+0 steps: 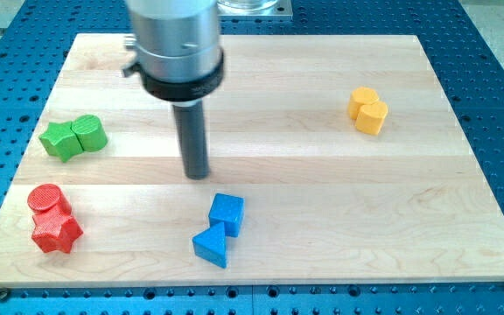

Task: Move both the red blocks closer to the blue blocks

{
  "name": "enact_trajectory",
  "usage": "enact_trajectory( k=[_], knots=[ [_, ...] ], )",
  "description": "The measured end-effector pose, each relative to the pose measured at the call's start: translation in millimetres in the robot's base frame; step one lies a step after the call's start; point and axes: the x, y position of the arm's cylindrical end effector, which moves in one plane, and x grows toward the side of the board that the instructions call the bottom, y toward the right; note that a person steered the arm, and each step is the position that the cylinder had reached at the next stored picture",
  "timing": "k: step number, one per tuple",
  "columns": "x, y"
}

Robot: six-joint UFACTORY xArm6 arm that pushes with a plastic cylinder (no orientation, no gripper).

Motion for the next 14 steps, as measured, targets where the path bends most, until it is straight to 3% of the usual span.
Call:
enact_trajectory(
  k=[3, 4, 5, 6, 7, 9, 10, 11, 12, 13, 14],
  knots=[
    [24, -189],
    [57, -203],
    [71, -157],
    [96, -183],
    [106, -151],
    [84, -38],
    [90, -56],
    [113, -156],
    [97, -217],
    [58, -149],
    [50, -119]
  ],
)
